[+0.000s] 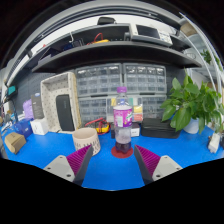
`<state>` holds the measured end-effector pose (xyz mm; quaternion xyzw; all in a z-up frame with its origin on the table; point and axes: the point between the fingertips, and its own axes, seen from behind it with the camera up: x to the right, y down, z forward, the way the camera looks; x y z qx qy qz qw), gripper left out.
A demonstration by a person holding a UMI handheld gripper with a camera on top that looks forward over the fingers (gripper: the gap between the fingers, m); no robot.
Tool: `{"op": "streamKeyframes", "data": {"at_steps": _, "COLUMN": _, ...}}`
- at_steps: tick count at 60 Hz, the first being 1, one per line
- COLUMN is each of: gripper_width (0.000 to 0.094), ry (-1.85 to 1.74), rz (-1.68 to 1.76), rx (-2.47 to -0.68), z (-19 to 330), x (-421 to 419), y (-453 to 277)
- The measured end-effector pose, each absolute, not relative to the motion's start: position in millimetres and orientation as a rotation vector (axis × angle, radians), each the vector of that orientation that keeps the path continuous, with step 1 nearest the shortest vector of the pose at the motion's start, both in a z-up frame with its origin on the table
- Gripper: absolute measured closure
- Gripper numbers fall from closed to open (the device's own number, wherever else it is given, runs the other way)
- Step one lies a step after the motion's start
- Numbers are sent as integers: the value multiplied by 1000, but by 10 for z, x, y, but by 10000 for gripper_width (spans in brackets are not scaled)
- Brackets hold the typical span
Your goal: Pour water
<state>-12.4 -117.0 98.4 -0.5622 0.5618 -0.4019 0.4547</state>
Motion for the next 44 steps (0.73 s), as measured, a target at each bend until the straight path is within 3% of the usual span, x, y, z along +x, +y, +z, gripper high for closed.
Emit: {"op": "streamKeyframes", "data": {"at_steps": 44, "gripper_width": 75, "ry": 1316, "rz": -1066, "rx": -1389, "z": 1464, "x": -687, "y": -810}}
